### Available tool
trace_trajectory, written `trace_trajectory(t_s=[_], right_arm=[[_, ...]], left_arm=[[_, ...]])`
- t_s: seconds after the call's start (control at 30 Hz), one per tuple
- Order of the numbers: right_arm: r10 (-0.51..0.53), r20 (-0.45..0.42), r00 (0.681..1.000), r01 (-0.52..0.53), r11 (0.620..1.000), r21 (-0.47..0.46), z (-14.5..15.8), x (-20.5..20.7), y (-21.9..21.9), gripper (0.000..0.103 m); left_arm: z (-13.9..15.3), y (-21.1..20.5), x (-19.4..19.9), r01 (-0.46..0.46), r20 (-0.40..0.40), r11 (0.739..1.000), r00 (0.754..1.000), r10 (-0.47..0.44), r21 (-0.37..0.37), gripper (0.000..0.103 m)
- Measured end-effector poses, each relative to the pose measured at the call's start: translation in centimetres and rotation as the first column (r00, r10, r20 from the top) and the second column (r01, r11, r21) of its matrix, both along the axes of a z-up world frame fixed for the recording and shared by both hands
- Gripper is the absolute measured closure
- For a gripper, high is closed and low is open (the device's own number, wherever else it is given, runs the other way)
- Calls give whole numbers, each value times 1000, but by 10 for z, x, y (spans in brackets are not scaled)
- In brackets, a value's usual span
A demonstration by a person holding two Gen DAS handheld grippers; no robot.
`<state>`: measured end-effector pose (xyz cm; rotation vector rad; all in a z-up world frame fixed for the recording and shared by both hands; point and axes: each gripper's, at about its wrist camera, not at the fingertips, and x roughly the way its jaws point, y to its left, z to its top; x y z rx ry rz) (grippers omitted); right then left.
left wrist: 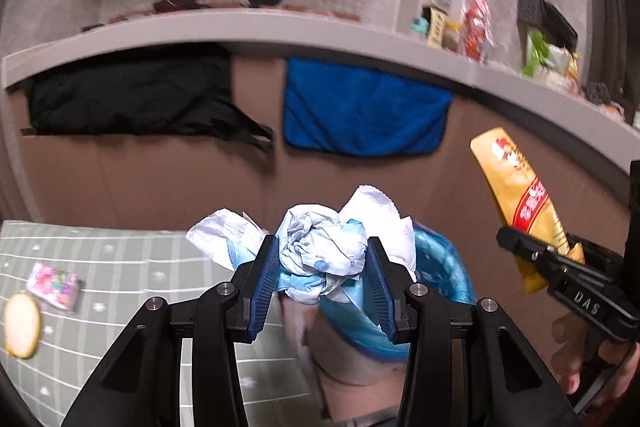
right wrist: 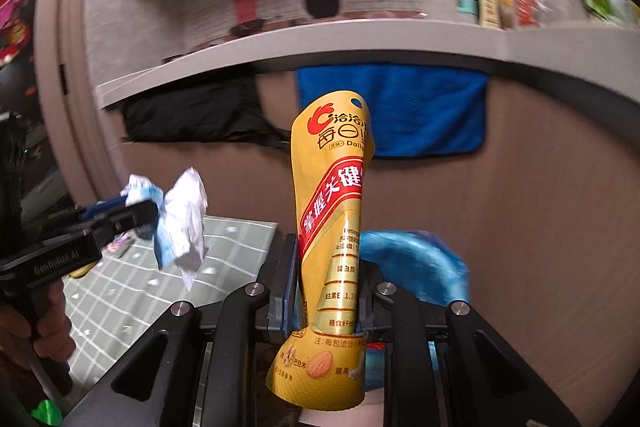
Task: Collect trash
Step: 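Carry the tissue and sauce packet over the blue-lined bin with both tools, then open both tools to drop the tissue and sauce packet into the bin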
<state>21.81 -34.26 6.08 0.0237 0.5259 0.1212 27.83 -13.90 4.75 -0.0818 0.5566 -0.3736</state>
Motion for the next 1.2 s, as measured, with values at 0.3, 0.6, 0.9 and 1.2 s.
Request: trace_trajectory(t_s=[0.3, 0.6, 0.9, 1.2], right_arm=[[-63, -27, 998, 64, 997, 42, -21, 17, -41, 83], [-81, -91, 993, 88, 993, 79, -49, 44, -58, 83], [-100, -132, 986, 109, 992, 66, -68, 66, -63, 83], [-99, -172, 980, 113, 991, 72, -85, 88, -68, 83]], left_arm=[[-24, -51, 27, 46, -57, 998, 997, -44, 41, 58], [-51, -69, 51, 68, -113, 995, 992, -60, 73, 58], [-68, -81, 76, 80, -141, 995, 987, -70, 63, 58], [-78, -89, 97, 98, -156, 993, 984, -87, 66, 58]])
